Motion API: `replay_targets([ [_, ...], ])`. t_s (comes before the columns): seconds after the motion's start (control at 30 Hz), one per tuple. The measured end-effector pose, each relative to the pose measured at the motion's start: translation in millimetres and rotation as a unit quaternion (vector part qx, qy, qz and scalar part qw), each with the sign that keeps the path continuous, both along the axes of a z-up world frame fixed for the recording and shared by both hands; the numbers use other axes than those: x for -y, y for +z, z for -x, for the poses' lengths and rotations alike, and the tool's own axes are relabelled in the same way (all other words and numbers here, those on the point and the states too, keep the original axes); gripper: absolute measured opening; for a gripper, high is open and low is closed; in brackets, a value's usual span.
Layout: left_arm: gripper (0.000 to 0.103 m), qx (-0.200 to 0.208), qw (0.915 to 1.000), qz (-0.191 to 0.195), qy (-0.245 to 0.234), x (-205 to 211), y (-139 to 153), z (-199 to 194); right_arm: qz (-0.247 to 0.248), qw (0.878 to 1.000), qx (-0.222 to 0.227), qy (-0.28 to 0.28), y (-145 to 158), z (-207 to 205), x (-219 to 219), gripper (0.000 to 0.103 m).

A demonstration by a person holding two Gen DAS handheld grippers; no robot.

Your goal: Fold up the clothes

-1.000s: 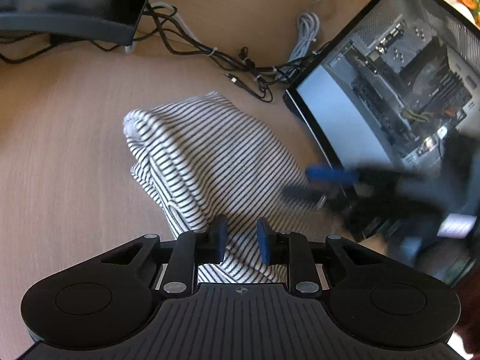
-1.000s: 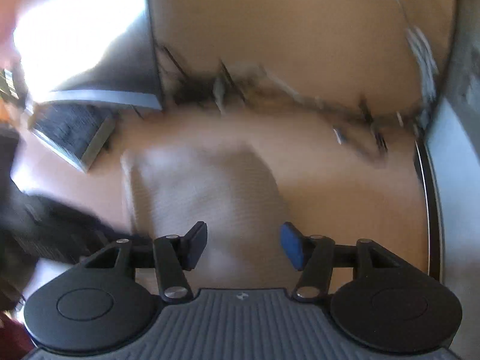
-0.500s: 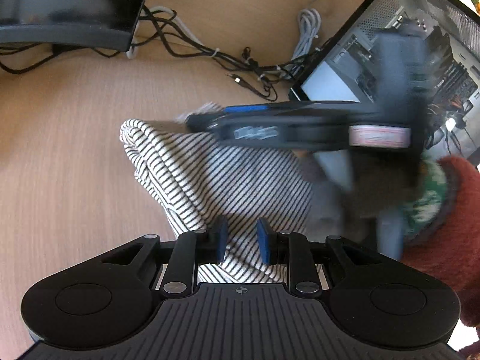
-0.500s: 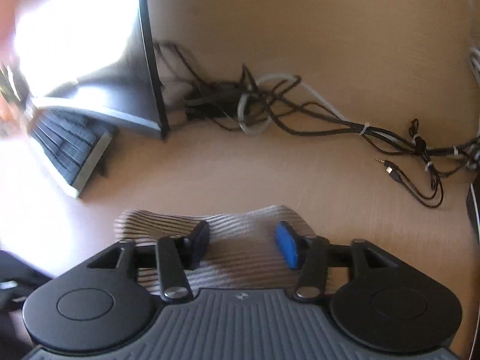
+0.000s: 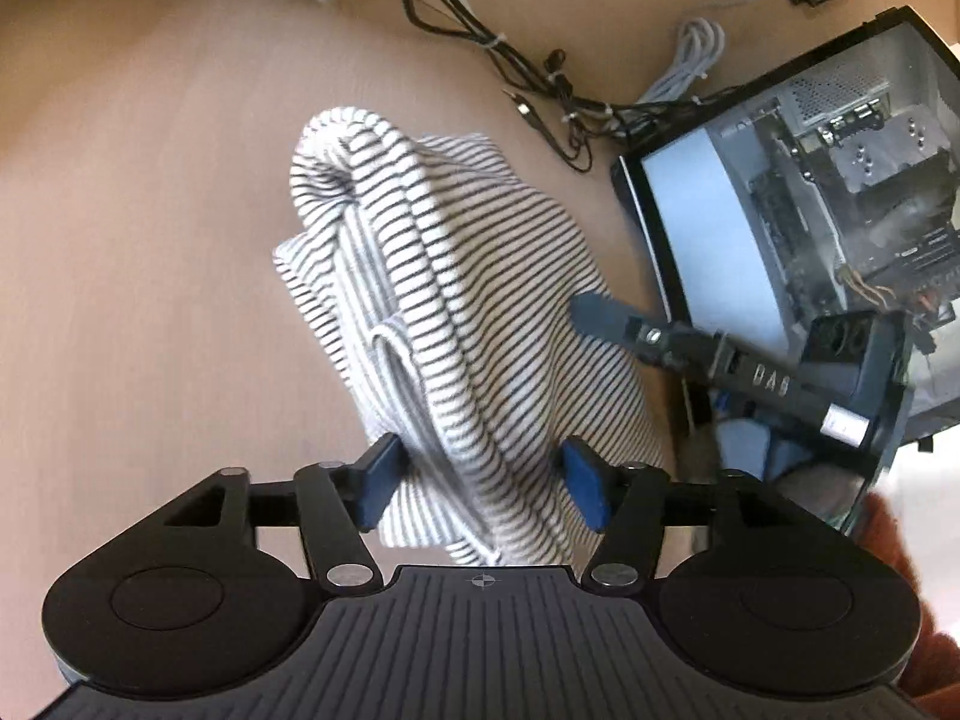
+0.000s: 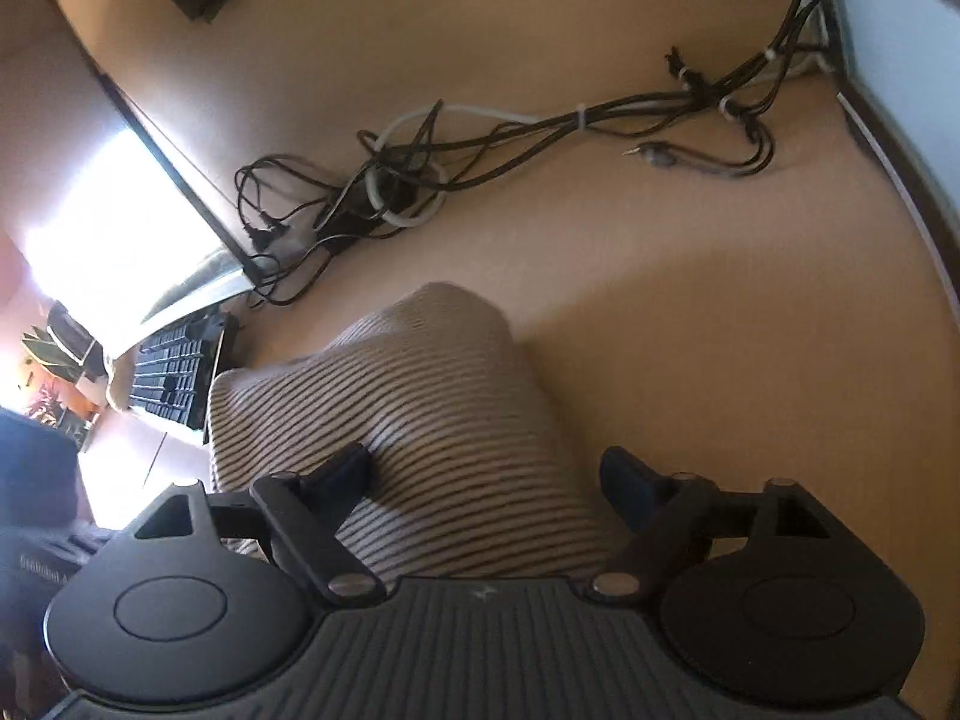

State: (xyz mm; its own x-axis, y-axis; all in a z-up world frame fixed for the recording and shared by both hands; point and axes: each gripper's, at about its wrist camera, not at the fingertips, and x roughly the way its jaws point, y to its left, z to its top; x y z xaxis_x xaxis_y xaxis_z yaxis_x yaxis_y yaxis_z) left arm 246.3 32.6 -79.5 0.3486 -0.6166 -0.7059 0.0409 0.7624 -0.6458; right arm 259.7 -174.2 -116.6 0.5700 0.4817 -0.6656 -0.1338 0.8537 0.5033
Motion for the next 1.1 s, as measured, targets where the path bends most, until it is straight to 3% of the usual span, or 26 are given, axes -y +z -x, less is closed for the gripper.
replay_targets([
  [0.13,0.066,0.003,0.9984,-0.002,-0.057,0,-3,-14,-0.023,0.999,0.004,-0.031,-6,15,-9,0.078],
  [0.2,0.064,0.016,0.9956,0.004,-0.092,0,-5,-25,-0.021,0.997,0.002,-0.077,-1,31,-9,0.073],
  [0.33,0.063,0.049,0.9829,0.012,-0.177,17,-4,-50,-0.003,0.985,0.015,-0.17,22,69,-15,0.064],
  [0.43,0.061,0.078,0.9742,0.006,-0.212,37,-2,-68,0.043,0.971,0.034,-0.234,32,84,-26,0.064],
  [0.57,0.058,0.128,0.9622,-0.041,-0.237,64,2,-81,0.09,0.945,0.005,-0.313,13,80,-34,0.069],
  [0.73,0.059,0.157,0.9519,-0.063,-0.256,72,7,-76,0.145,0.95,0.015,-0.275,11,84,-64,0.076],
  [0.83,0.057,0.166,0.9505,-0.066,-0.254,70,9,-73,0.178,0.952,0.021,-0.25,10,87,-82,0.082],
  [0.93,0.057,0.187,0.9491,-0.076,-0.242,64,20,-66,0.21,0.951,0.027,-0.225,9,90,-100,0.082],
  [1.0,0.057,0.216,0.9487,-0.071,-0.219,56,35,-60,0.231,0.95,0.031,-0.208,9,91,-112,0.071],
  [1.03,0.057,0.227,0.9486,-0.061,-0.211,52,43,-57,0.242,0.949,0.033,-0.2,8,92,-118,0.057],
  [1.1,0.057,0.238,0.9486,-0.034,-0.206,51,55,-56,0.263,0.947,0.038,-0.183,8,94,-130,0.051],
])
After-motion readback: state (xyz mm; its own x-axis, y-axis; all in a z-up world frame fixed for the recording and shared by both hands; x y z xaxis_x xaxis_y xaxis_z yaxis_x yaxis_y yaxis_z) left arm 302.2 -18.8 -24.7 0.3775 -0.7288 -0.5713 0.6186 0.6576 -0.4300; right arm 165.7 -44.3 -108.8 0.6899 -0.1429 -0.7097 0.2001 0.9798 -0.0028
